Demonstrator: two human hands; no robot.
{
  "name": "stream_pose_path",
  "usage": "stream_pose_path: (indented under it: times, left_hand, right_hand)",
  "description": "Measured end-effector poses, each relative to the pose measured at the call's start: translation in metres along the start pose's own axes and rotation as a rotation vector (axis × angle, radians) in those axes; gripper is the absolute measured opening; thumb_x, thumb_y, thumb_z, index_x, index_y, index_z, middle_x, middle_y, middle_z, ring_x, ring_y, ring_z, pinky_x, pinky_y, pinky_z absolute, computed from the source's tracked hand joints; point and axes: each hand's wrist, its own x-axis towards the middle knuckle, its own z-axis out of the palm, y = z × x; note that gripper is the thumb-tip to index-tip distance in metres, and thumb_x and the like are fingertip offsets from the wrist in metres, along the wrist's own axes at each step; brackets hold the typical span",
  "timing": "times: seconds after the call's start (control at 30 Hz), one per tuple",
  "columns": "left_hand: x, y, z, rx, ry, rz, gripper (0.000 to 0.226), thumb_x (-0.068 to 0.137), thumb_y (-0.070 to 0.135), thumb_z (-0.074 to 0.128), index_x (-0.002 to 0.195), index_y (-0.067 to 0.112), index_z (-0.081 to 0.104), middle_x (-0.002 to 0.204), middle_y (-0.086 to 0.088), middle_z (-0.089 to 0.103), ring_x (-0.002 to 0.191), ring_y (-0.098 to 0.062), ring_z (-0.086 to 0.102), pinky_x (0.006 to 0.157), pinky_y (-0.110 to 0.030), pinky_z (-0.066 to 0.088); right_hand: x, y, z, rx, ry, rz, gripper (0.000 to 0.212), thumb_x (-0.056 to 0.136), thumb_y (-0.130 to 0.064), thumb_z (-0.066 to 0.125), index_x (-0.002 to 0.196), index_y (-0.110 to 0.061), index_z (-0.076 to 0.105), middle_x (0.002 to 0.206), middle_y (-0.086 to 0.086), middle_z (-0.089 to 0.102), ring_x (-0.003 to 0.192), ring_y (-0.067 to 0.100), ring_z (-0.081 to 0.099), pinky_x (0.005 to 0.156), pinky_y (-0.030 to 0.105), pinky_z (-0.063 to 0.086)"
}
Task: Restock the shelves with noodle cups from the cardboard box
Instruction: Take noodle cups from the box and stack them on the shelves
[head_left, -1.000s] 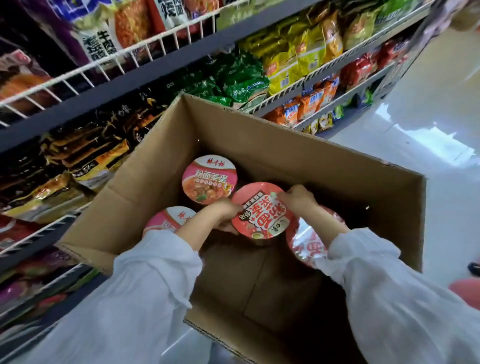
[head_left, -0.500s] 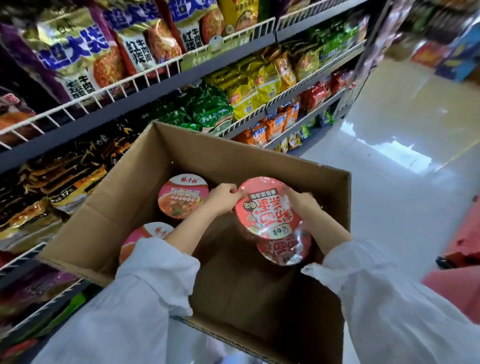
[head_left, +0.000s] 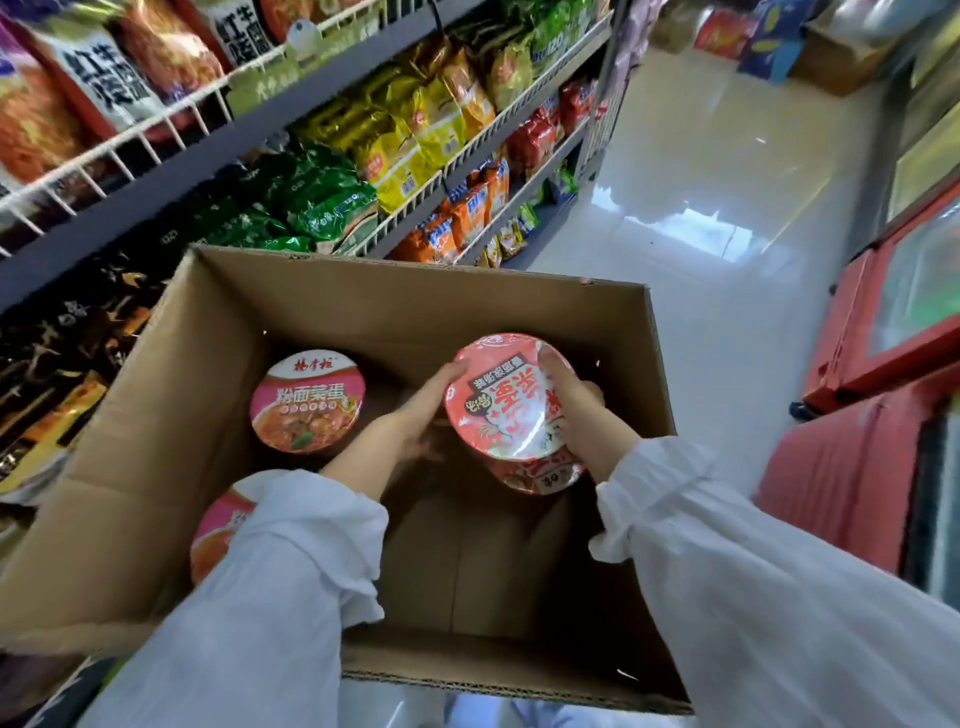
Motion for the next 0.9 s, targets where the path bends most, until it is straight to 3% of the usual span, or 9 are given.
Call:
stream_pose_path:
  times: [0.07, 0.17, 0.33, 0.4, 0.5, 0.6, 0.67, 0.77, 0.9]
  left_hand:
    - [0.006, -0.002, 0.001, -0.016, -0.045, -0.008, 0.066, 0.078, 0.073, 0.042, 0.114, 0.021, 0.062, 0.120, -0.009, 0.064, 0.117, -0.029, 0.052, 0.105, -0.051, 0.029]
    - [0.010, -0.001, 0.000, -0.020, -0.084, -0.016, 0.082, 0.062, 0.078, 0.044, 0.122, 0.024, 0.059, 0.123, -0.008, 0.063, 0.118, -0.030, 0.051, 0.092, -0.052, 0.027]
    - [0.010, 0.000, 0.004, -0.043, -0.155, 0.003, 0.057, 0.086, 0.069, 0.030, 0.103, 0.025, 0.063, 0.116, -0.009, 0.063, 0.108, -0.028, 0.054, 0.098, -0.053, 0.027]
    - [0.010, 0.001, 0.009, -0.049, -0.191, -0.006, 0.054, 0.089, 0.066, 0.026, 0.097, 0.026, 0.061, 0.109, -0.009, 0.063, 0.102, -0.027, 0.054, 0.095, -0.051, 0.029]
    - [0.008, -0.001, 0.011, -0.079, -0.202, 0.001, 0.055, 0.090, 0.066, 0.023, 0.095, 0.025, 0.059, 0.098, -0.007, 0.064, 0.093, -0.024, 0.057, 0.089, -0.050, 0.033]
    - [0.006, -0.003, -0.001, -0.076, -0.146, 0.028, 0.056, 0.088, 0.069, 0.027, 0.098, 0.025, 0.060, 0.101, -0.008, 0.066, 0.099, -0.028, 0.058, 0.094, -0.053, 0.036]
    - [0.004, -0.001, -0.014, -0.068, -0.116, 0.034, 0.057, 0.085, 0.070, 0.033, 0.102, 0.023, 0.060, 0.105, -0.011, 0.066, 0.105, -0.032, 0.058, 0.094, -0.053, 0.040]
    - [-0.009, 0.006, -0.033, -0.045, -0.094, 0.042, 0.060, 0.082, 0.072, 0.039, 0.105, 0.021, 0.060, 0.111, -0.014, 0.065, 0.109, -0.034, 0.058, 0.098, -0.056, 0.041]
    - [-0.040, 0.014, -0.054, -0.021, -0.074, 0.099, 0.062, 0.081, 0.074, 0.038, 0.104, 0.021, 0.061, 0.110, -0.014, 0.066, 0.112, -0.035, 0.057, 0.102, -0.058, 0.038]
  right_hand:
    - [-0.006, 0.001, -0.002, 0.047, 0.022, 0.011, 0.072, 0.082, -0.056, 0.061, 0.130, -0.005, 0.045, 0.096, 0.007, 0.057, 0.093, 0.026, 0.056, 0.087, 0.035, 0.043]
    - [-0.011, 0.004, -0.001, 0.109, 0.045, 0.019, 0.072, 0.082, -0.058, 0.059, 0.131, -0.008, 0.045, 0.110, 0.010, 0.061, 0.093, 0.025, 0.055, 0.087, 0.034, 0.042]
    - [-0.013, 0.017, -0.004, 0.165, 0.043, 0.001, 0.044, 0.087, -0.055, 0.054, 0.099, -0.013, 0.053, 0.078, 0.000, 0.059, 0.075, 0.018, 0.059, 0.080, 0.030, 0.045]
    - [-0.011, 0.016, -0.006, 0.156, 0.033, -0.005, 0.051, 0.084, -0.059, 0.056, 0.098, -0.011, 0.059, 0.076, 0.001, 0.064, 0.070, 0.018, 0.062, 0.085, 0.033, 0.051]
    - [-0.016, 0.013, -0.006, 0.075, -0.028, -0.006, 0.065, 0.077, -0.068, 0.056, 0.108, -0.011, 0.064, 0.091, 0.005, 0.072, 0.083, 0.023, 0.069, 0.092, 0.039, 0.053]
    - [-0.025, 0.013, -0.003, 0.000, -0.088, -0.008, 0.070, 0.075, -0.072, 0.054, 0.113, -0.013, 0.063, 0.099, 0.007, 0.073, 0.089, 0.025, 0.070, 0.091, 0.041, 0.053]
    - [-0.037, 0.011, 0.002, -0.037, -0.179, 0.013, 0.070, 0.078, -0.072, 0.050, 0.116, -0.014, 0.061, 0.099, 0.006, 0.072, 0.087, 0.023, 0.070, 0.082, 0.036, 0.056]
    - [-0.052, 0.011, 0.003, -0.081, -0.245, 0.000, 0.046, 0.089, -0.060, 0.045, 0.096, -0.016, 0.059, 0.079, 0.001, 0.065, 0.069, 0.015, 0.061, 0.057, 0.024, 0.046]
    - [-0.089, -0.001, 0.005, -0.134, -0.304, -0.055, 0.039, 0.090, -0.053, 0.049, 0.102, -0.016, 0.055, 0.079, 0.000, 0.061, 0.070, 0.014, 0.057, 0.056, 0.025, 0.038]
